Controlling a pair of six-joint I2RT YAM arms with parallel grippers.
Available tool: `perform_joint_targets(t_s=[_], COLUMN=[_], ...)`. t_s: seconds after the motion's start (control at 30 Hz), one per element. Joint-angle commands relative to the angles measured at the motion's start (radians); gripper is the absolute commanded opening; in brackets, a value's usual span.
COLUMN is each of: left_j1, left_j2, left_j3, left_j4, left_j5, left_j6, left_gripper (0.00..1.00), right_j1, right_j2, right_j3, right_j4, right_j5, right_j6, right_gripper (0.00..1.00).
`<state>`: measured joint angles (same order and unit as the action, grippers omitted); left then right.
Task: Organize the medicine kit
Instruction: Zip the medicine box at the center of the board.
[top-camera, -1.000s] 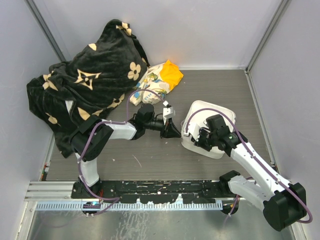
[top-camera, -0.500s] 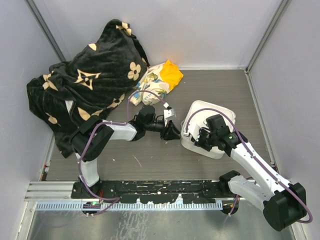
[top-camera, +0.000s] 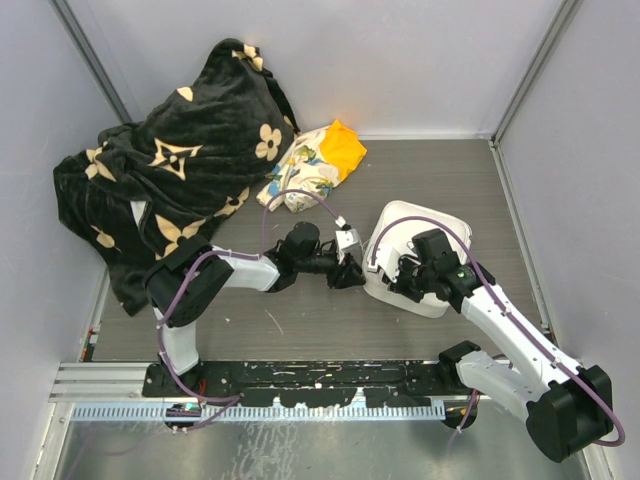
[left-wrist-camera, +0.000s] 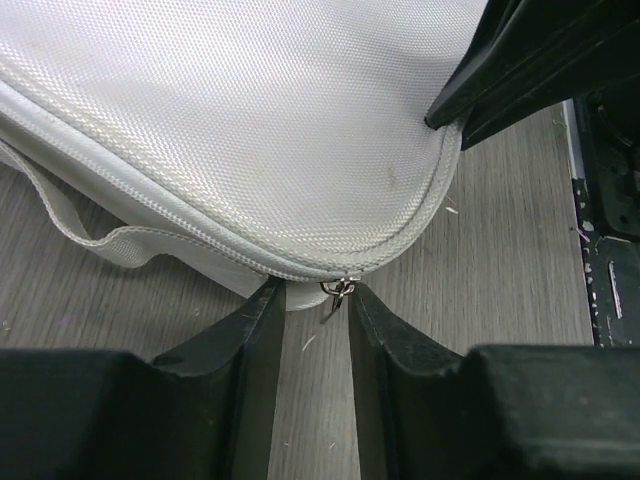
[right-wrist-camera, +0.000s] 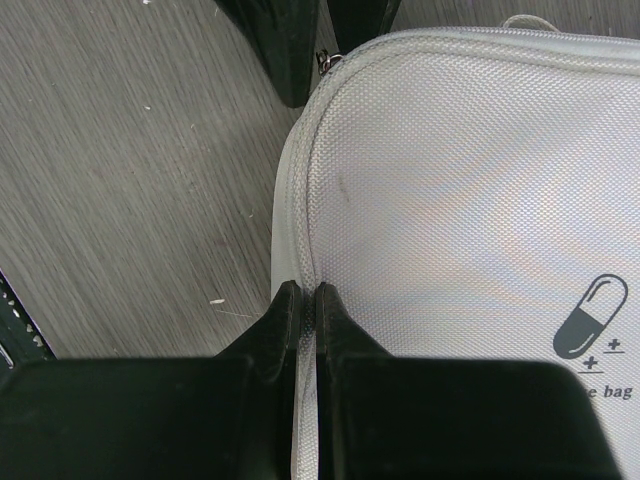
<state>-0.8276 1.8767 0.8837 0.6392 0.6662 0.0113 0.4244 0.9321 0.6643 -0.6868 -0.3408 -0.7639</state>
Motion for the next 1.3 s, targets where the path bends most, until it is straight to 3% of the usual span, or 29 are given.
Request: perform_joint_targets(t_s=[0.0, 0.4, 0.7, 1.27], left_j1=[-0.008, -0.007, 0.016, 0.082], left_j2=[-0.016, -0.049, -0.100, -0.139], left_j3=[0.003, -0.012, -0.061, -0.045], left_j4=[0.068, 0.056, 0.087, -0.029], left_j5=[-0.076, -0.081, -0.126, -0.340], left_j6=[0.003, -0.013, 0.006, 0.075], left_gripper=[0.30, 0.00, 0.00, 0.00], right_j1=[0.007, 0.007, 0.007, -0.004], right_j2=[0.005, -0.005, -0.034, -0.056], right_j3=[0.035, 0.029, 0.002, -0.055], right_j4=[-0.004, -0.003, -0.017, -0.079], right_j5=[-0.040, -0.025, 0.015, 0.083], right_j6=[0.024, 0.026, -0.004, -0.097], right_gripper=[0.01, 0.01, 0.01, 0.01])
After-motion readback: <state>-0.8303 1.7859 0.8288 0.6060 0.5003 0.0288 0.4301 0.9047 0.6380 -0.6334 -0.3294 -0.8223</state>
